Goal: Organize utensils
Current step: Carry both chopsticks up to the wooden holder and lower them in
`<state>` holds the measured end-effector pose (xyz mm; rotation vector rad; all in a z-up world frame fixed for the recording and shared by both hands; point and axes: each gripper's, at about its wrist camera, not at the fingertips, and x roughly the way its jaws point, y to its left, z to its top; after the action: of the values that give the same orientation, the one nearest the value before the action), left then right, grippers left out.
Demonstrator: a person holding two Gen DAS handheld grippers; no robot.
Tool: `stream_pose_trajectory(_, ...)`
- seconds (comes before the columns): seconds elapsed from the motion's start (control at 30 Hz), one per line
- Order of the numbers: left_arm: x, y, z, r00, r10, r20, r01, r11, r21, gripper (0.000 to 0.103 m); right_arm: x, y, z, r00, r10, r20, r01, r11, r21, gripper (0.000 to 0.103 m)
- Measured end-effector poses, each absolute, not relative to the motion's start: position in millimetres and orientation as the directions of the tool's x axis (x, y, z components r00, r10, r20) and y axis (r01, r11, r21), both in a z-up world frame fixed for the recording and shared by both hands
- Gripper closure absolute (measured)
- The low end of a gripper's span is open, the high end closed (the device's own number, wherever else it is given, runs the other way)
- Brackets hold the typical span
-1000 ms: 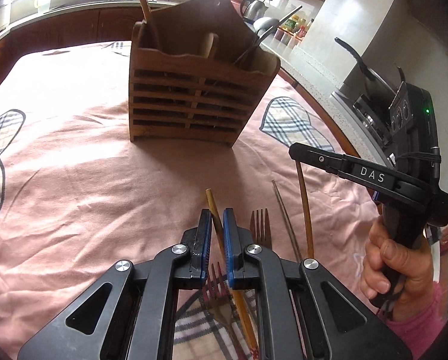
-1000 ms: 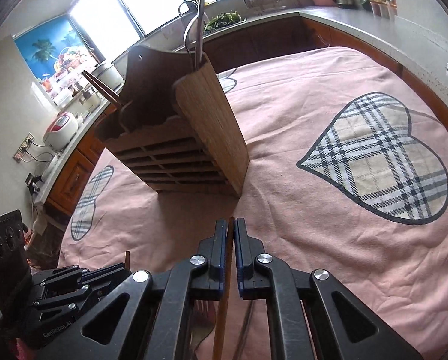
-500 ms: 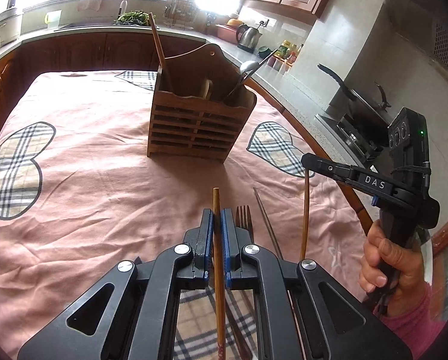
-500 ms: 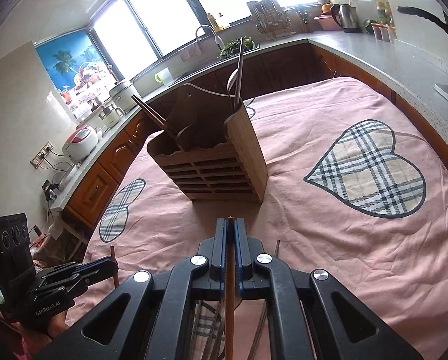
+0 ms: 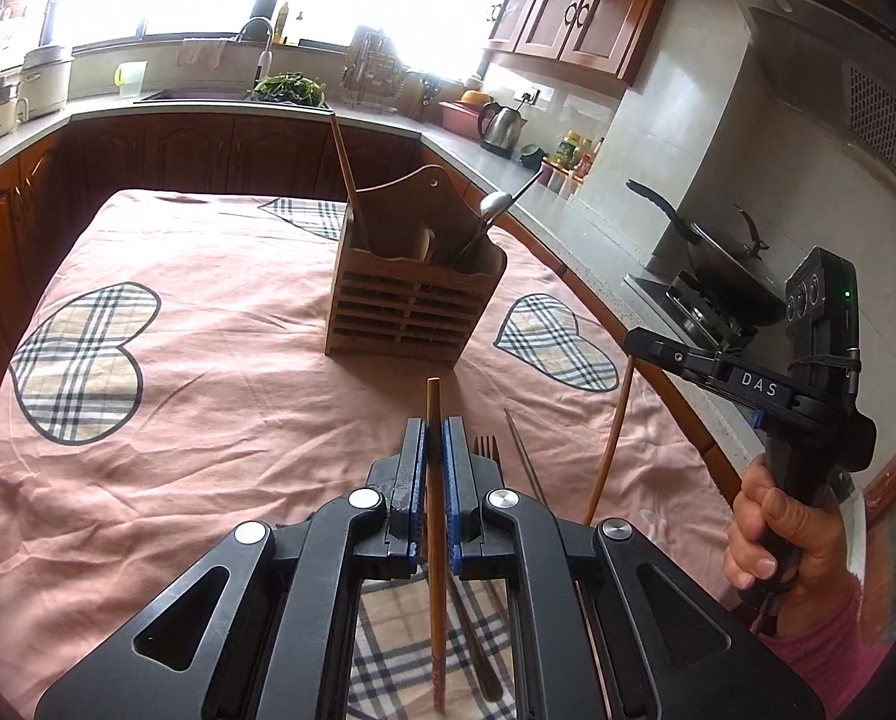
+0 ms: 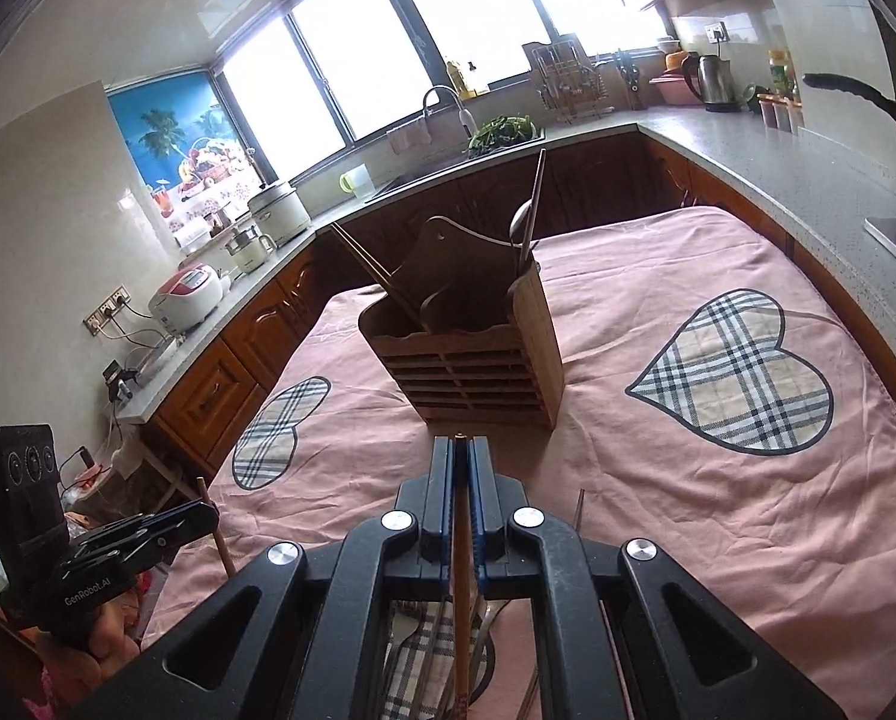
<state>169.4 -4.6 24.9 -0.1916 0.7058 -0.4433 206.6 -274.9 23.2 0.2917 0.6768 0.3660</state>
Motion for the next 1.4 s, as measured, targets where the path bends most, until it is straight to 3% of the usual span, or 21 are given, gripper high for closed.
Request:
stream_pose_trajectory(0.67,156,15,55,0.76,-0.431,-0.487,0.303,0.897,-0.321,0.098,186,-274,56,0.782,0.411,-0.469,-0.259,0.898,0.355,0.098)
stream_pose_trajectory(1.4,211,37,115,0.888,-0.347,-0.303,0.232,0.905,-0.356,0.098,211,-289,88,0.854,0.382,-0.352,-0.245,0.894,0.376,0.098)
